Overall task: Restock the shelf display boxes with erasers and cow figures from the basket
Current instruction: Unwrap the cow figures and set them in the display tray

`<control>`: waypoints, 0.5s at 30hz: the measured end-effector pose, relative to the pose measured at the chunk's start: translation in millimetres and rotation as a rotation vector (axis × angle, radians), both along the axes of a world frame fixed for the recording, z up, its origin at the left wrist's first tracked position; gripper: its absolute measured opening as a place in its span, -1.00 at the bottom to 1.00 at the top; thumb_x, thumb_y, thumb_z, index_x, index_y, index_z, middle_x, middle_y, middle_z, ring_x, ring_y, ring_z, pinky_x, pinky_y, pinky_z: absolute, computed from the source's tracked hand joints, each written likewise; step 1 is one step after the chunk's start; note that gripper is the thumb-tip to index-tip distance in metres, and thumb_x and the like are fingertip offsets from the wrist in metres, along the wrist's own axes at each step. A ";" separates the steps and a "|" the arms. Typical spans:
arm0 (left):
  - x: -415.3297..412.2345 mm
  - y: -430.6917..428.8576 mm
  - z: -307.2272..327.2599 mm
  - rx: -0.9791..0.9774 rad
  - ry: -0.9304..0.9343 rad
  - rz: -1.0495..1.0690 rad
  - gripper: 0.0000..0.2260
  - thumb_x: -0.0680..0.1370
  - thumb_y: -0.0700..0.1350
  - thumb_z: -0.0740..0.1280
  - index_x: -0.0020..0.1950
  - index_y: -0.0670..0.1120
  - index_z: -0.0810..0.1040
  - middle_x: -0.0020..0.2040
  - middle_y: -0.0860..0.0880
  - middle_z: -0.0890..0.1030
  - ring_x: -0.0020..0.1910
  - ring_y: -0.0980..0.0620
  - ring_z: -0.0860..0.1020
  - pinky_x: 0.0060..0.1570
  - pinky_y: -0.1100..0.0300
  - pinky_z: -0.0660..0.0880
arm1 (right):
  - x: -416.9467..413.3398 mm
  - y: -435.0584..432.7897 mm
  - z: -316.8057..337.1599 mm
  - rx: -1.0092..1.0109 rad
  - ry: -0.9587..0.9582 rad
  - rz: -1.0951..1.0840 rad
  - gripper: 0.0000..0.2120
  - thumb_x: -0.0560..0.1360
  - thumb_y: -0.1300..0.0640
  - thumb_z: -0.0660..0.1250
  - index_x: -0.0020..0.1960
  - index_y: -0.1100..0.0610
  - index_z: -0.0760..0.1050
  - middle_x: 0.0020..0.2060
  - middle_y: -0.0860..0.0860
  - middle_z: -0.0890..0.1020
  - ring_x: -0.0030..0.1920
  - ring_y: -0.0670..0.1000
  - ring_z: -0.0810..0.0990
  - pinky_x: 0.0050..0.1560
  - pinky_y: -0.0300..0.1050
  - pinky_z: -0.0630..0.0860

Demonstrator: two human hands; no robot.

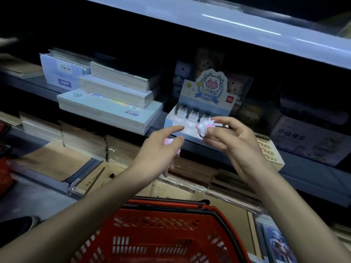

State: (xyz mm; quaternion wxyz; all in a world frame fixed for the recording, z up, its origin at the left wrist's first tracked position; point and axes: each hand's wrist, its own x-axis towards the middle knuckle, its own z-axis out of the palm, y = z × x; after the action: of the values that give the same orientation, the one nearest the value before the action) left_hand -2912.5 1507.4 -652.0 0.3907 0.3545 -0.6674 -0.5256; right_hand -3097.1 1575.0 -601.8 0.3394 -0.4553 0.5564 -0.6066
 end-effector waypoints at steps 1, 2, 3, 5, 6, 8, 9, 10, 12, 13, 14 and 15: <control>0.3 -3.7 -2.4 -0.099 -0.125 0.034 -0.66 0.63 0.07 0.27 0.40 0.32 0.48 -0.27 -0.02 0.59 -0.43 -0.01 0.55 -0.40 0.04 0.58 | -1.8 -10.3 3.7 0.011 0.062 -0.035 -0.73 0.49 0.25 0.51 0.17 0.17 0.60 0.00 0.19 0.74 0.06 0.12 0.74 0.18 0.04 0.64; 1.0 -6.6 -4.7 -0.196 -0.262 0.063 -0.60 0.61 0.11 0.26 0.45 0.36 0.40 -0.23 0.02 0.60 -0.31 -0.01 0.61 -0.23 0.00 0.63 | -4.0 -22.7 6.9 0.025 0.144 -0.072 -0.73 0.47 0.24 0.53 0.15 0.16 0.61 0.00 0.19 0.73 0.04 0.11 0.74 0.14 0.03 0.67; 0.8 -8.5 -6.3 -0.274 -0.385 0.085 -0.54 0.60 0.14 0.24 0.50 0.38 0.32 -0.18 0.08 0.60 -0.18 -0.01 0.63 -0.08 0.00 0.62 | -6.2 -37.3 9.4 0.037 0.233 -0.104 -0.74 0.46 0.22 0.55 0.12 0.14 0.61 0.00 0.18 0.72 0.02 0.09 0.74 0.10 0.03 0.69; -1.4 -8.7 -5.8 -0.363 -0.541 0.090 -0.48 0.62 0.14 0.23 0.57 0.36 0.20 -0.18 0.19 0.51 -0.05 -0.01 0.60 -0.01 0.07 0.56 | -8.6 -68.0 12.1 0.046 0.421 -0.134 -0.79 0.45 0.17 0.55 0.06 0.10 0.62 -0.03 0.08 0.71 -0.02 0.06 0.73 0.06 0.07 0.69; -2.9 -7.2 -4.2 -0.392 -0.598 0.081 -0.46 0.63 0.13 0.22 0.59 0.35 0.15 -0.18 0.21 0.48 -0.02 -0.02 0.59 -0.06 0.11 0.51 | -8.4 -82.3 11.9 0.046 0.522 -0.140 -0.81 0.45 0.14 0.54 0.04 0.07 0.63 -0.06 0.01 0.71 -0.03 0.04 0.72 0.05 0.07 0.68; -6.0 -5.7 -3.9 -0.435 -0.672 0.069 -0.42 0.64 0.10 0.21 0.62 0.33 0.07 -0.12 0.20 0.54 -0.01 -0.05 0.57 -0.13 0.13 0.41 | -6.4 -106.8 9.6 0.058 0.711 -0.153 -0.81 0.45 0.11 0.51 0.06 0.05 0.65 -0.08 -0.07 0.69 -0.03 -0.04 0.68 0.03 -0.03 0.65; -7.1 -5.4 -4.3 -0.449 -0.697 0.073 -0.41 0.64 0.10 0.20 0.63 0.32 0.05 -0.03 0.18 0.61 0.00 -0.06 0.58 -0.14 0.12 0.40 | -5.1 -116.3 8.1 0.072 0.779 -0.160 -0.79 0.45 0.12 0.50 0.08 0.06 0.66 -0.08 -0.07 0.69 -0.03 -0.06 0.66 0.01 -0.09 0.63; -7.9 -5.1 -4.5 -0.461 -0.721 0.081 -0.41 0.64 0.09 0.20 0.63 0.31 0.03 0.06 0.14 0.65 0.03 -0.08 0.59 -0.14 0.12 0.40 | -4.2 -124.2 6.4 0.087 0.825 -0.162 -0.78 0.45 0.14 0.49 0.10 0.06 0.66 -0.07 -0.06 0.69 -0.02 -0.05 0.65 0.01 -0.11 0.61; -8.1 -5.4 -4.9 -0.482 -0.742 0.097 -0.40 0.64 0.08 0.20 0.63 0.30 0.03 0.12 0.10 0.67 0.06 -0.11 0.60 -0.13 0.11 0.40 | -4.7 -137.3 0.8 0.117 0.882 -0.163 -0.76 0.44 0.17 0.47 0.11 0.06 0.66 -0.05 -0.04 0.69 0.02 -0.04 0.66 0.04 -0.13 0.60; -7.6 -5.4 -4.4 -0.492 -0.745 0.098 -0.40 0.64 0.07 0.20 0.63 0.30 0.04 0.13 0.10 0.67 0.07 -0.11 0.60 -0.13 0.11 0.41 | -5.3 -141.7 -2.1 0.130 0.907 -0.162 -0.76 0.43 0.17 0.48 0.10 0.05 0.66 -0.05 -0.04 0.70 0.02 -0.04 0.66 0.06 -0.13 0.60; -6.3 -5.7 -3.6 -0.499 -0.746 0.094 -0.40 0.64 0.07 0.20 0.63 0.29 0.05 0.14 0.10 0.67 0.08 -0.12 0.60 -0.12 0.11 0.41 | -5.8 -144.9 -5.1 0.141 0.934 -0.164 -0.77 0.43 0.15 0.49 0.08 0.03 0.67 -0.05 -0.06 0.70 0.01 -0.05 0.66 0.07 -0.12 0.61; -4.9 -6.4 -2.8 -0.506 -0.741 0.088 -0.40 0.63 0.06 0.20 0.63 0.29 0.06 0.15 0.10 0.67 0.09 -0.11 0.60 -0.11 0.11 0.42 | -6.0 -147.4 -7.6 0.144 0.958 -0.169 -0.78 0.42 0.13 0.50 0.06 0.01 0.67 -0.07 -0.07 0.70 0.00 -0.06 0.66 0.07 -0.11 0.61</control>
State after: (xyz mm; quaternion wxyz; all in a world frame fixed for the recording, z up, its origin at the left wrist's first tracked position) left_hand -2917.4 1501.0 -654.8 0.2220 0.4399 -0.8541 -0.1663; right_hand -3103.1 1427.6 -609.4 0.0257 -0.6118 0.7255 -0.3141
